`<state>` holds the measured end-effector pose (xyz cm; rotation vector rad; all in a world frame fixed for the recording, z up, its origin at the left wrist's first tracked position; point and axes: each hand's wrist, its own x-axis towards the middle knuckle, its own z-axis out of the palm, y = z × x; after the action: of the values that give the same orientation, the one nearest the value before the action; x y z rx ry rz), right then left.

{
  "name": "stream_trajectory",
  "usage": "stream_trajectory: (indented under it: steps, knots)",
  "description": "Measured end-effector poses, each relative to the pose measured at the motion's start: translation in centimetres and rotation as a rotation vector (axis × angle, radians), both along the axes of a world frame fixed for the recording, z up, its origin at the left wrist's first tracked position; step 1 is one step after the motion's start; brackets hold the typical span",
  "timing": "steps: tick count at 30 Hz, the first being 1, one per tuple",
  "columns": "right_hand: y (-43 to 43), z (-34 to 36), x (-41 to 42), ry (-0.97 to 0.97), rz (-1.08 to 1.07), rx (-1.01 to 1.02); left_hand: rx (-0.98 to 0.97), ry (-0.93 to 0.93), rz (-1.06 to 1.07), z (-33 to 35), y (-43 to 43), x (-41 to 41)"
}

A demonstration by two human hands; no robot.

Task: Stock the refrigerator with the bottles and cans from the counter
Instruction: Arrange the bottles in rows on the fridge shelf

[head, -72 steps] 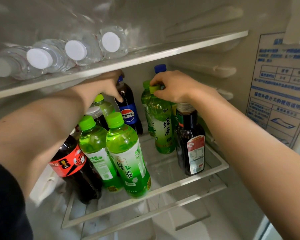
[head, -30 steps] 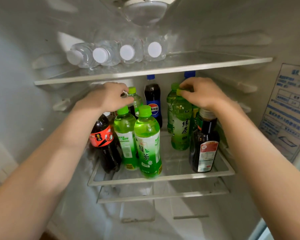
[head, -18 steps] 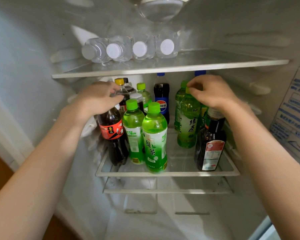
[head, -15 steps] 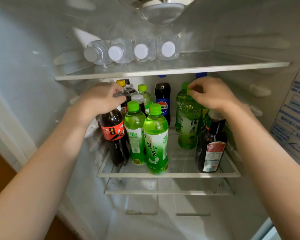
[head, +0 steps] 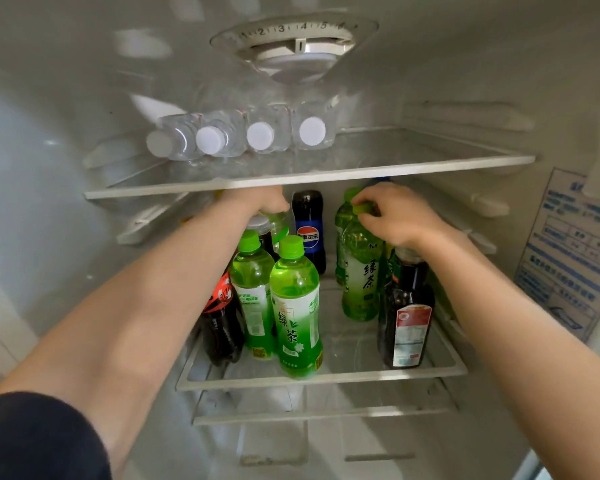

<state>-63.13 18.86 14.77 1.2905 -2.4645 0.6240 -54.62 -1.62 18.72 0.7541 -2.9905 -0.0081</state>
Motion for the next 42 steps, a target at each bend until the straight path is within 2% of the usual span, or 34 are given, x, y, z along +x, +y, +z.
stream_trajectory:
  steps: [8,19,25,30,35,42]
  knots:
    - [0.0,0.0,-0.2,0.004,0.016,0.024,-0.137,-0.079,-0.033,-0.2,-0.8,-0.5]
    - [-0.2,0.2,-0.4,-0.021,0.01,0.024,0.206,0.084,-0.319,-1.0,0.7,-1.4]
    - [-0.2,0.0,-0.5,-0.028,0.003,0.023,0.173,0.105,-0.406,-1.1,1.9,-1.9]
    - [-0.1,0.1,-0.5,-0.037,0.01,0.016,0.267,0.245,-0.276,-0.8,-0.8,-1.4]
    - [-0.3,0.1,-0.5,-0.038,0.003,0.014,0.192,0.371,-0.062,-1.3,-3.8,-0.8]
    - [-0.2,0.2,-0.2,-0.062,0.007,0.006,0.089,0.158,0.175,-0.5,-7.9,1.7]
